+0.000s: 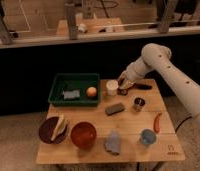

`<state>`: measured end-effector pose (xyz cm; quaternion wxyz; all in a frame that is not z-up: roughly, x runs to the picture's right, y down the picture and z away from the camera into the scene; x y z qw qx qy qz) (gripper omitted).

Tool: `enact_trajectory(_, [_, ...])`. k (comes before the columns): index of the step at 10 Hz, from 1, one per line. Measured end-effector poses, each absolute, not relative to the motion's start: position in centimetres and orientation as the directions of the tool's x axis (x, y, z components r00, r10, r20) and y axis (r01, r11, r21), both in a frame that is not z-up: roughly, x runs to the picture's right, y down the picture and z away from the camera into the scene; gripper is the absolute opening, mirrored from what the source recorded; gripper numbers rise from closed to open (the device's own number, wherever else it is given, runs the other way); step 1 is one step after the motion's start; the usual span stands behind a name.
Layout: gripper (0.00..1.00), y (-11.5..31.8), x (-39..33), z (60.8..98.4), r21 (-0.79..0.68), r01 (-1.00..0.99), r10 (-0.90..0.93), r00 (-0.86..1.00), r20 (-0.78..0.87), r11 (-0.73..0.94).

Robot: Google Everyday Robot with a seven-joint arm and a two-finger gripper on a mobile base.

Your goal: Place grapes in paper cup

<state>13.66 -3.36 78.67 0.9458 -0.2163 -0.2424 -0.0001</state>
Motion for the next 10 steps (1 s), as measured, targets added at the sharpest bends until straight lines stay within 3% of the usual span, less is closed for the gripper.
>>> enact_trajectory(10, [0.03, -7.1, 10.6, 79.6, -0.318, 0.105, 0.020, 0.931, 0.366, 0.942])
